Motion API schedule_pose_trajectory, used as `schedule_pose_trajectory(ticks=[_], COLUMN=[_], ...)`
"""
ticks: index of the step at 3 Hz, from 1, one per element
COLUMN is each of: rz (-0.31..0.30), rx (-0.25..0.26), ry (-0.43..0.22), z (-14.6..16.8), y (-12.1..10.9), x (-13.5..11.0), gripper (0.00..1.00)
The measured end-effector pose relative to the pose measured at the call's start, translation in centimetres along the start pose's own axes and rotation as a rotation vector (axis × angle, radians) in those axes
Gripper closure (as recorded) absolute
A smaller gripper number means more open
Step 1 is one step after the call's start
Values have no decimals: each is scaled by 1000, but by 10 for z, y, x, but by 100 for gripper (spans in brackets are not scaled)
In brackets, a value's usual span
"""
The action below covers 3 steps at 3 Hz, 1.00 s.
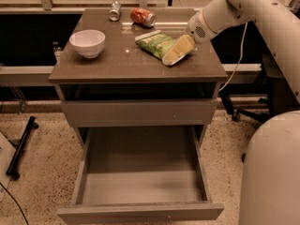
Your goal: Place green jalapeno chip bag into middle drawer
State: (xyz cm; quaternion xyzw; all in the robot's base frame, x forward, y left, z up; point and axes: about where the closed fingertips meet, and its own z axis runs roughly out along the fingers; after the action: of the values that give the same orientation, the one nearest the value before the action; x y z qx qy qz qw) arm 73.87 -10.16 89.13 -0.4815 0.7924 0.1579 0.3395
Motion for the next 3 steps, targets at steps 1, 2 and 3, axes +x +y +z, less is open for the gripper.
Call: schedule_pose_trajectory(ticks=[1, 2, 3], rz=[40, 73, 105], rx=[-16, -38, -63], ry=[18, 41, 61], z=[20, 38, 53], y=[-12, -18, -20], x=[1, 4, 6], gripper=[0, 0, 0])
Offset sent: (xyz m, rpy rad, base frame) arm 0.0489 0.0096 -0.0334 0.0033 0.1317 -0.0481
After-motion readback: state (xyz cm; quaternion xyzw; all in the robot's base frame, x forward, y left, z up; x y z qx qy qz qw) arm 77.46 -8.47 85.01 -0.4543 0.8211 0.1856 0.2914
